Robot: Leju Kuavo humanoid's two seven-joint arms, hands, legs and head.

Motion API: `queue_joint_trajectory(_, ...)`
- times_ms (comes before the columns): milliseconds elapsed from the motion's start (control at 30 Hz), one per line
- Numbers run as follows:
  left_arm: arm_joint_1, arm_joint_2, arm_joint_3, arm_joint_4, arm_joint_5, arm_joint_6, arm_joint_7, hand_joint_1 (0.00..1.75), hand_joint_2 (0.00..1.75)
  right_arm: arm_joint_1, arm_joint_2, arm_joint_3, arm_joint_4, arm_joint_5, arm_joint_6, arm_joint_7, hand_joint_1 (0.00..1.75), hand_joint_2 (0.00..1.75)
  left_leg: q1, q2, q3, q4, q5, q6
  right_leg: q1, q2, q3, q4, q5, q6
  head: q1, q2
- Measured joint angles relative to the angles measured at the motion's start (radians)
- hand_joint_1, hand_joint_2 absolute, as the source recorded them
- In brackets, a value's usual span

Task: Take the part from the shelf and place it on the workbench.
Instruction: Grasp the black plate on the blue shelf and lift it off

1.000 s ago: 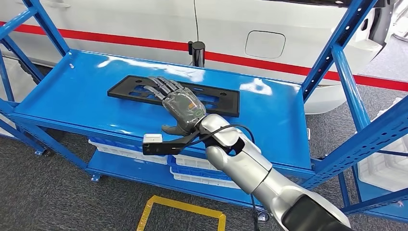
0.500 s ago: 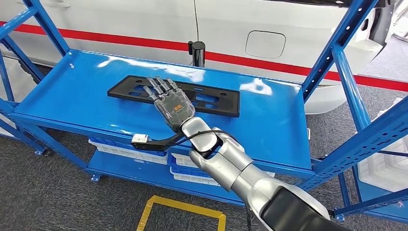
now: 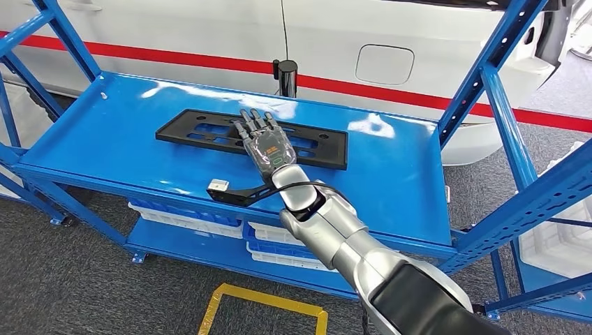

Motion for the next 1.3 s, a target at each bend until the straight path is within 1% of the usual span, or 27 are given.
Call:
queue_joint_trajectory(367, -0.001, -0.001, 0.000, 0.000, 0.000, 0.000, 0.000, 0.00, 0.00, -0.008, 0.005, -0.011, 0.033, 0.004, 0.000, 0.001, 0.00, 1.75, 0.001, 0.000, 0.000, 0.000, 0.000, 0.000, 0.000, 0.000, 0.000, 0.000, 0.000, 0.000, 0.000, 0.000)
queue_joint_trajectory(500, -0.001, -0.001, 0.000, 0.000, -0.003, 0.000, 0.001, 0.00, 0.00, -0.008, 0.004, -0.021, 0.046, 0.021, 0.011, 0.032, 0.00, 1.75, 0.001, 0.000, 0.000, 0.000, 0.000, 0.000, 0.000, 0.000, 0.000, 0.000, 0.000, 0.000, 0.000, 0.000)
queue_joint_trajectory(667, 0.000, -0.001, 0.000, 0.000, -0.009, 0.000, 0.004, 0.00, 0.00, -0.010, -0.010, -0.076, 0.096, 0.058, 0.005, 0.078, 0.00, 1.75, 0.000, 0.000, 0.000, 0.000, 0.000, 0.000, 0.000, 0.000, 0.000, 0.000, 0.000, 0.000, 0.000, 0.000)
queue_joint_trajectory(900, 0.001, 0.000, 0.010, 0.000, -0.012, 0.002, 0.004, 0.00, 0.00, -0.022, -0.065, -0.177, 0.161, 0.101, -0.020, 0.130, 0.02, 1.75, 0.000, 0.000, 0.000, 0.000, 0.000, 0.000, 0.000, 0.000, 0.000, 0.000, 0.000, 0.000, 0.000, 0.000)
queue_joint_trajectory(967, 0.001, 0.000, 0.014, 0.000, -0.015, 0.002, 0.002, 0.00, 0.00, -0.025, -0.084, -0.210, 0.171, 0.108, -0.027, 0.137, 0.16, 1.75, 0.000, 0.000, 0.000, 0.000, 0.000, 0.000, 0.000, 0.000, 0.001, 0.000, 0.000, 0.000, 0.000, 0.000)
queue_joint_trajectory(1000, 0.002, 0.000, 0.015, 0.000, -0.017, 0.002, 0.002, 0.00, 0.00, -0.025, -0.093, -0.225, 0.176, 0.109, -0.030, 0.139, 0.27, 1.75, 0.000, -0.001, 0.000, 0.000, 0.000, 0.000, 0.000, 0.000, 0.001, 0.000, 0.000, 0.000, 0.000, 0.000)
queue_joint_trajectory(1133, 0.001, 0.001, 0.016, 0.000, -0.021, 0.002, 0.000, 0.00, 0.00, -0.025, -0.121, -0.263, 0.191, 0.111, -0.032, 0.146, 1.59, 1.75, 0.000, 0.000, 0.001, 0.000, 0.000, 0.000, 0.000, 0.000, 0.001, 0.000, 0.000, 0.000, 0.000, 0.000)
queue_joint_trajectory(1167, 0.001, 0.001, 0.016, 0.000, -0.023, 0.001, 0.000, 0.00, 0.00, -0.024, -0.126, -0.270, 0.194, 0.111, -0.032, 0.149, 1.68, 1.75, 0.000, 0.000, 0.001, 0.000, 0.000, 0.000, 0.000, 0.000, 0.001, 0.000, 0.000, 0.000, 0.000, 0.000)
queue_joint_trajectory(1200, 0.001, 0.001, 0.016, 0.000, -0.025, 0.001, 0.000, 0.00, 0.00, -0.023, -0.131, -0.276, 0.197, 0.111, -0.032, 0.151, 1.73, 1.75, 0.000, 0.000, 0.002, 0.000, 0.000, 0.000, 0.000, 0.000, 0.001, 0.000, 0.000, 0.000, 0.000, 0.000)
queue_joint_trajectory(1300, 0.000, 0.001, 0.016, 0.000, -0.033, 0.001, 0.002, 0.00, 0.00, -0.020, -0.143, -0.293, 0.205, 0.112, -0.033, 0.152, 1.75, 1.75, 0.000, 0.000, 0.002, 0.000, 0.000, 0.000, 0.000, 0.000, 0.001, 0.000, 0.000, 0.000, 0.000, 0.000)
